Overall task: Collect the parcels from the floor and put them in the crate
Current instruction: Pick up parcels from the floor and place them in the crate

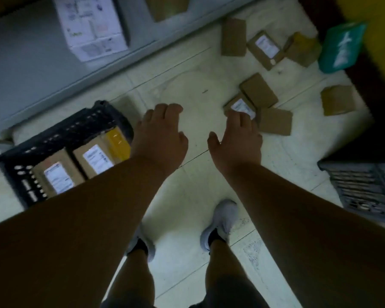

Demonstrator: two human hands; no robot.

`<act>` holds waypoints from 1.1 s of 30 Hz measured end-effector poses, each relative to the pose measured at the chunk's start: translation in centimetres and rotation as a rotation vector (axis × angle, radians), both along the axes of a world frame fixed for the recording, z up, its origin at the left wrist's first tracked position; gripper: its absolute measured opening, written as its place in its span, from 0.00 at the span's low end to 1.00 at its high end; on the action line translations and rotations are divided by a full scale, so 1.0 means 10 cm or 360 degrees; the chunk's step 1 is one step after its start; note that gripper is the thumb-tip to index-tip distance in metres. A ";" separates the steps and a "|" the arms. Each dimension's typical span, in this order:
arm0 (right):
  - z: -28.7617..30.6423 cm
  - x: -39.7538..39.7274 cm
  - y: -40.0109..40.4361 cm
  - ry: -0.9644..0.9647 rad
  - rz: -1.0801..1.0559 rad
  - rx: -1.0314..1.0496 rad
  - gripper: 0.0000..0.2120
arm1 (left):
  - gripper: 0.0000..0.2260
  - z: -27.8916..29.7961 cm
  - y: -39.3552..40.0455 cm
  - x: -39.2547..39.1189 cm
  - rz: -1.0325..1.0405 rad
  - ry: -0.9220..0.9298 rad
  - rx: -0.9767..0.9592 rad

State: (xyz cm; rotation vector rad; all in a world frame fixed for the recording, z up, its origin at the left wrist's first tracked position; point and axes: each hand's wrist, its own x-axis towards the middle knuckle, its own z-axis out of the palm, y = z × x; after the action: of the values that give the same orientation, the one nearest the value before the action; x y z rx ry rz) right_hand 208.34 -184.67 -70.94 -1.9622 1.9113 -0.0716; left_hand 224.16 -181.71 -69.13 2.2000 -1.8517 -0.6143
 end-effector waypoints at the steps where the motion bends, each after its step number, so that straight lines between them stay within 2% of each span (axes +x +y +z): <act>1: 0.07 -0.23 -0.09 0.0006 -0.0073 -0.0005 0.29 | 0.24 0.06 -0.13 -0.22 -0.0055 -0.0010 -0.0016; 6: 0.29 -1.19 -0.51 0.0065 -0.0250 -0.0041 0.30 | 0.24 0.15 -0.67 -1.20 -0.0164 0.0030 -0.0105; 10: 0.15 -1.66 -0.81 0.0050 -0.0365 0.0020 0.32 | 0.23 -0.03 -0.96 -1.72 -0.0195 0.0104 -0.0048; 15: -0.12 -1.92 -1.14 -0.0050 -0.0521 0.0076 0.33 | 0.26 -0.37 -1.39 -1.98 -0.0319 0.0142 0.0079; 21: -0.45 -2.15 -1.55 0.0028 -0.0584 0.0138 0.34 | 0.26 -0.62 -2.04 -2.15 -0.0513 0.0113 0.0178; 26: -1.03 -2.31 -1.86 -0.0079 -0.0628 0.0205 0.34 | 0.26 -1.18 -2.31 -2.32 -0.0583 0.0080 0.0263; 29: -1.61 -2.45 -1.93 -0.0131 -0.0642 0.0228 0.34 | 0.23 -1.70 -2.39 -2.54 -0.0561 0.0146 0.0311; 31: -2.09 -2.61 -1.94 -0.0144 -0.0637 0.0281 0.32 | 0.20 -2.18 -2.47 -2.76 -0.0500 0.0231 0.0364; 33: -2.58 -2.77 -1.95 -0.0151 -0.0627 0.0344 0.31 | 0.13 -2.70 -2.57 -2.98 -0.0498 0.0248 0.0431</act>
State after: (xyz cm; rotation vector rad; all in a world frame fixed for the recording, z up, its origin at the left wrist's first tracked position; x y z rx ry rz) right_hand 180.59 -204.18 -96.74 -1.4020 2.1164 -0.0626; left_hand 194.41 -207.39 -96.16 1.9505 -2.1523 -1.1206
